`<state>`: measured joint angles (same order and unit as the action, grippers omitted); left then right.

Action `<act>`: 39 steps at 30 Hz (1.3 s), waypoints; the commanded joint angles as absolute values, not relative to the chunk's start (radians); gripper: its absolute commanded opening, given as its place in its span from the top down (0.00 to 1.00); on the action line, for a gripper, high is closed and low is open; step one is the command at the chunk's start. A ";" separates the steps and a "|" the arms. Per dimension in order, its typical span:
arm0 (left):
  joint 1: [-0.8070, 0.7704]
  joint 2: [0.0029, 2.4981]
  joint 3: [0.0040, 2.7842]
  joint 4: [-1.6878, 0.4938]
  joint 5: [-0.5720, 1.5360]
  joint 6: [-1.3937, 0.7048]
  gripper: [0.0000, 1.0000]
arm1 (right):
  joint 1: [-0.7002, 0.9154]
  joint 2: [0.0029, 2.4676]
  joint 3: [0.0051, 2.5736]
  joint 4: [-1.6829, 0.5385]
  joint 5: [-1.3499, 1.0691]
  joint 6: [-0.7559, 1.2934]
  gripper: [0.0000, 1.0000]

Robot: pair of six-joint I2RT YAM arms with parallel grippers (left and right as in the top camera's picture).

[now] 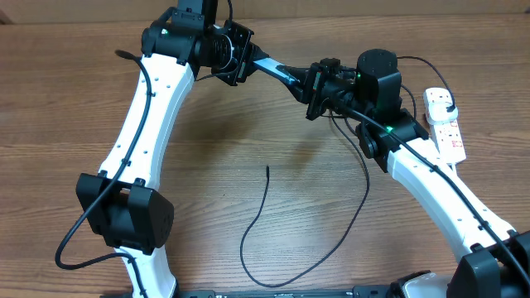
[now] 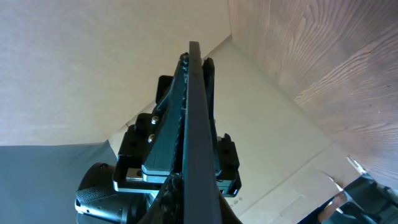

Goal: Plug charger to phone and switch on socket
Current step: 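Hold the phone with both grippers, adjusting the left grip, then open the right gripper and pull the phone left with the left gripper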

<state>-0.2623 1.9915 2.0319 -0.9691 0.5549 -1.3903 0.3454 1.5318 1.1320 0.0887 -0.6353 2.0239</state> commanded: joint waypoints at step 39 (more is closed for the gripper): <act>-0.092 1.968 2.046 -1.087 0.704 -1.118 0.96 | 0.320 1.522 1.153 0.100 -0.778 1.771 0.00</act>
<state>-0.1284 1.9915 2.0319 -1.0584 0.6209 -1.2030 0.3428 1.5318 1.1320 0.0959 -0.7479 1.8378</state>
